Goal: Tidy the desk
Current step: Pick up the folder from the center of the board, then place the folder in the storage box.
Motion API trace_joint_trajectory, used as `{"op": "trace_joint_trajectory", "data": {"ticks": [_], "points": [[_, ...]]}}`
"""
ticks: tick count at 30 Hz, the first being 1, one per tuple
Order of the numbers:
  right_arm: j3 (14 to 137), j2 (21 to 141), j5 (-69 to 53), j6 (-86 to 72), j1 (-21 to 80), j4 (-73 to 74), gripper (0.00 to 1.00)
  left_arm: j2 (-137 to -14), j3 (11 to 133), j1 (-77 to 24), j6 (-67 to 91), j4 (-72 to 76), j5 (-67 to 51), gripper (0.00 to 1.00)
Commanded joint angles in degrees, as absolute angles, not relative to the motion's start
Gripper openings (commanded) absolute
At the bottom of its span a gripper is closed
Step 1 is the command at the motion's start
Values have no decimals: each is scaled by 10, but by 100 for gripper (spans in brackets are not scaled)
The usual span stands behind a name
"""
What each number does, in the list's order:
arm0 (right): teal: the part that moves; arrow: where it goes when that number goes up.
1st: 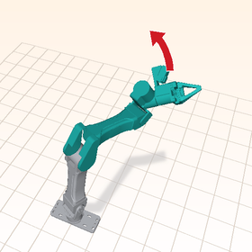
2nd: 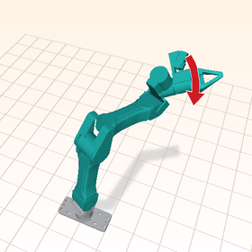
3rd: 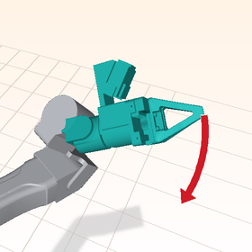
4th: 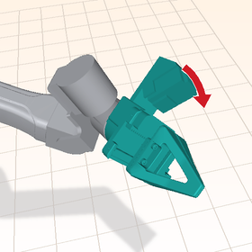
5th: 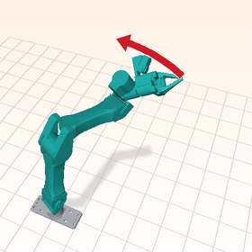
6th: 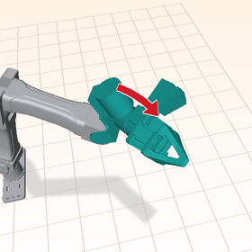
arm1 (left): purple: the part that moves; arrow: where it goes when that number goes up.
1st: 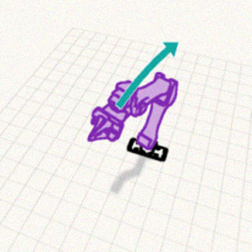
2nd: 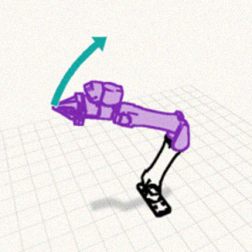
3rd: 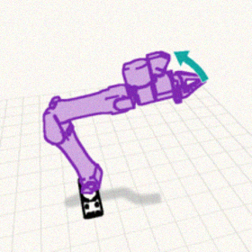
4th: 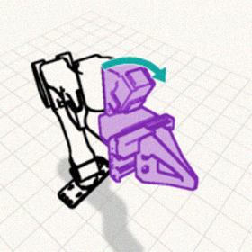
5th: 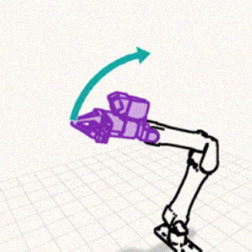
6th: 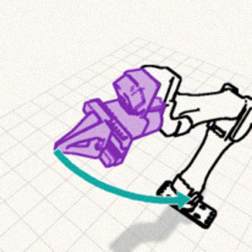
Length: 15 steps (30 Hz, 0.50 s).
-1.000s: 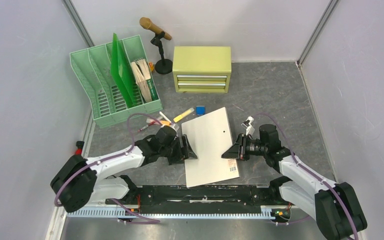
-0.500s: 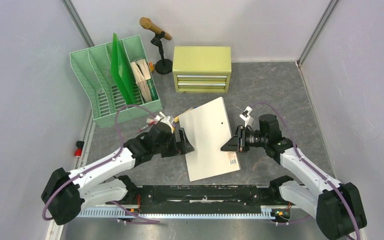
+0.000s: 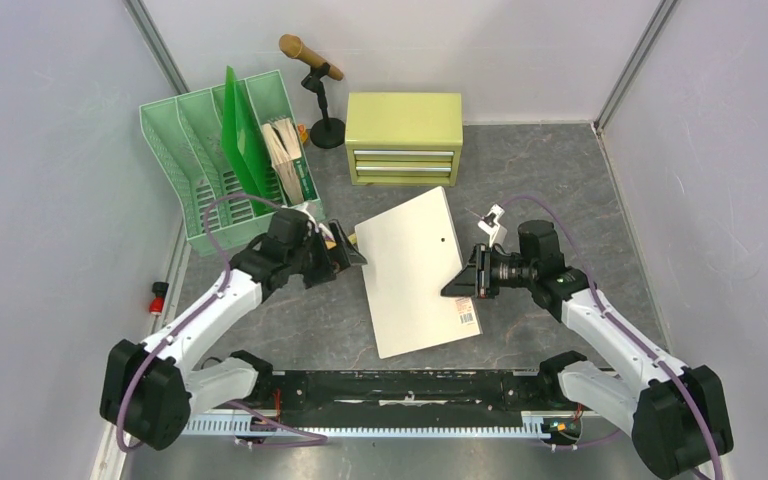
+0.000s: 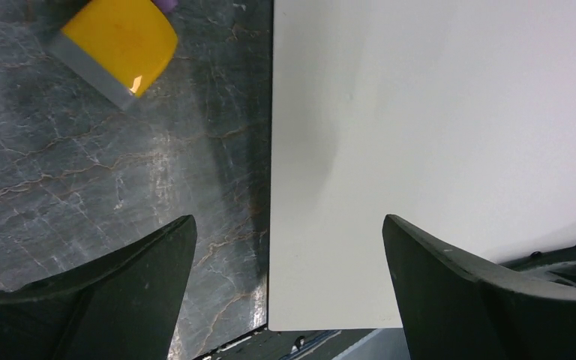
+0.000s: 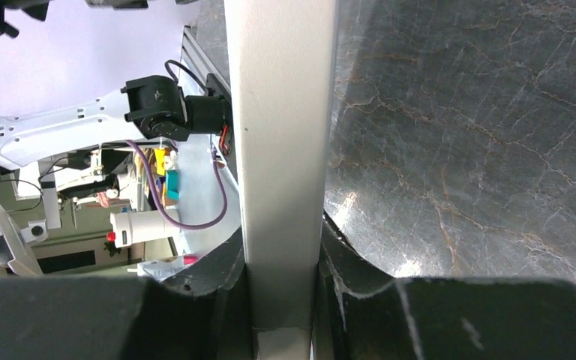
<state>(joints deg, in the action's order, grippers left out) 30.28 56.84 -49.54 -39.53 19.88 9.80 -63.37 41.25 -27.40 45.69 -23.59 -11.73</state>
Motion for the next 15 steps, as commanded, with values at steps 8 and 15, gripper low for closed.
{"op": "trace_joint_trajectory", "data": {"ticks": [8, 15], "points": [[380, 557, -559, -400, 201, 75, 0, -545, 361, -98, 453, -148, -347, 100], [424, 559, -574, -407, 200, 75, 0, -491, 354, -62, 488, -69, -395, 100]]}}
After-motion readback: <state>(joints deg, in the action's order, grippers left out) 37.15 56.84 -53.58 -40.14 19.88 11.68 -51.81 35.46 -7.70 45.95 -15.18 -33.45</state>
